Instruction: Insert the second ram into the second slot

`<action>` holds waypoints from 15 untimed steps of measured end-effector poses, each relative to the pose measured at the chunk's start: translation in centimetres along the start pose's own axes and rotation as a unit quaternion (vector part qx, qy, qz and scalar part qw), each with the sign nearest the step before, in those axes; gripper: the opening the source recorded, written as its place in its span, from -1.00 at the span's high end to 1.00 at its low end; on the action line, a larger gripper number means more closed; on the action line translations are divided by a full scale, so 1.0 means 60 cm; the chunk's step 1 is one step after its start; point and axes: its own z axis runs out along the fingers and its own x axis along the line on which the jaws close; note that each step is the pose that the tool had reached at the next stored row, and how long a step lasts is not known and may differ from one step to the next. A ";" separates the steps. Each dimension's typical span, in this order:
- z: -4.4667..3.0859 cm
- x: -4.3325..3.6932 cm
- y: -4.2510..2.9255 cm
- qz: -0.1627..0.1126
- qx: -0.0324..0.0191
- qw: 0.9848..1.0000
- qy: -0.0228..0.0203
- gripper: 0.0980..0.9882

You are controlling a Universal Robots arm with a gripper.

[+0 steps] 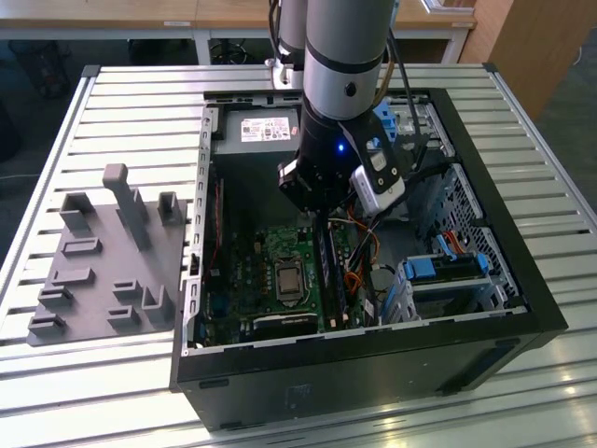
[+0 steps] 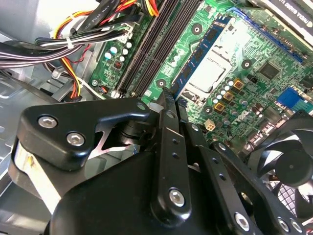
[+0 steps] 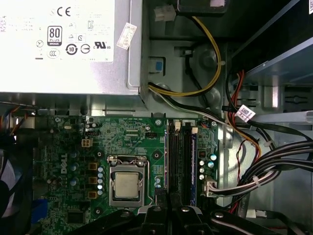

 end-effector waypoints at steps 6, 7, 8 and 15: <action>0.003 0.000 -0.001 0.000 0.000 1.000 0.000 0.91; 0.003 0.000 -0.001 0.000 0.000 1.000 0.000 0.91; 0.003 0.000 -0.001 0.000 0.000 1.000 0.000 0.91; 0.006 0.000 -0.002 0.000 0.002 1.000 0.000 0.91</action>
